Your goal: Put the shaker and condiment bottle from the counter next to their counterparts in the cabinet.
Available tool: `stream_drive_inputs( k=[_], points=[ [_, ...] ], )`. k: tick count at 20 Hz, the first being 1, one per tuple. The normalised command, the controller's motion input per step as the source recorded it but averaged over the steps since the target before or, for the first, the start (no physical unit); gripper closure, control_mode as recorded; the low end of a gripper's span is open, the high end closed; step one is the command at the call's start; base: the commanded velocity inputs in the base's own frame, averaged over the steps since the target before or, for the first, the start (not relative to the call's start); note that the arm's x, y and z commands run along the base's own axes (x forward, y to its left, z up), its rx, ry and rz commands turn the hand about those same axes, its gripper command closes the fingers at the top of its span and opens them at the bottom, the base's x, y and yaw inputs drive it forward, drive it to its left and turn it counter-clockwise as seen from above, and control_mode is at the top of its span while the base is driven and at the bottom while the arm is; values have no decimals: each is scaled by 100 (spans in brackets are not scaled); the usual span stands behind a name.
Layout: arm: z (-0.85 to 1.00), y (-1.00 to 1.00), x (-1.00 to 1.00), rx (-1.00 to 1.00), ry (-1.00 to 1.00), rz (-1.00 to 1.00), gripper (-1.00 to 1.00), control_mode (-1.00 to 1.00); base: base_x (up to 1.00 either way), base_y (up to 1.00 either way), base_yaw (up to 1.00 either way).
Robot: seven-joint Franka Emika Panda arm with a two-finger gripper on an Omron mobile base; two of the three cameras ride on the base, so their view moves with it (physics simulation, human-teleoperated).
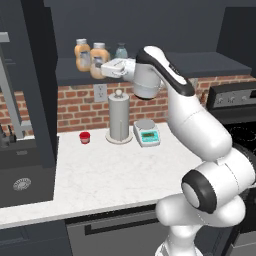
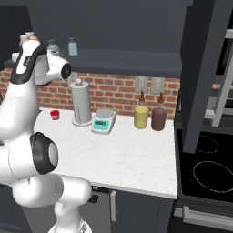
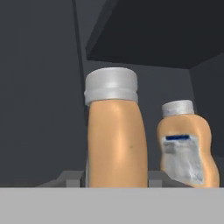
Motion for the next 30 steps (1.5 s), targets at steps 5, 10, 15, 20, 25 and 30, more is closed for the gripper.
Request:
stream_drive_inputs(
  k=[5,10,15,20,25,30],
  points=[
    [0,19,51,-4,0,0,100,-100,0,0,0],
    [-2,3,41,0,0,0,100,-100,0,0,0],
    [-13,1,32,0,0,0,100,-100,0,0,0],
    [-14,8,16,0,0,0,100,-100,0,0,0],
    [-10,9,7,0,0,0,100,-100,0,0,0],
    [-36,18,0,0,0,0,-100,-100,0,0,0]
  ],
)
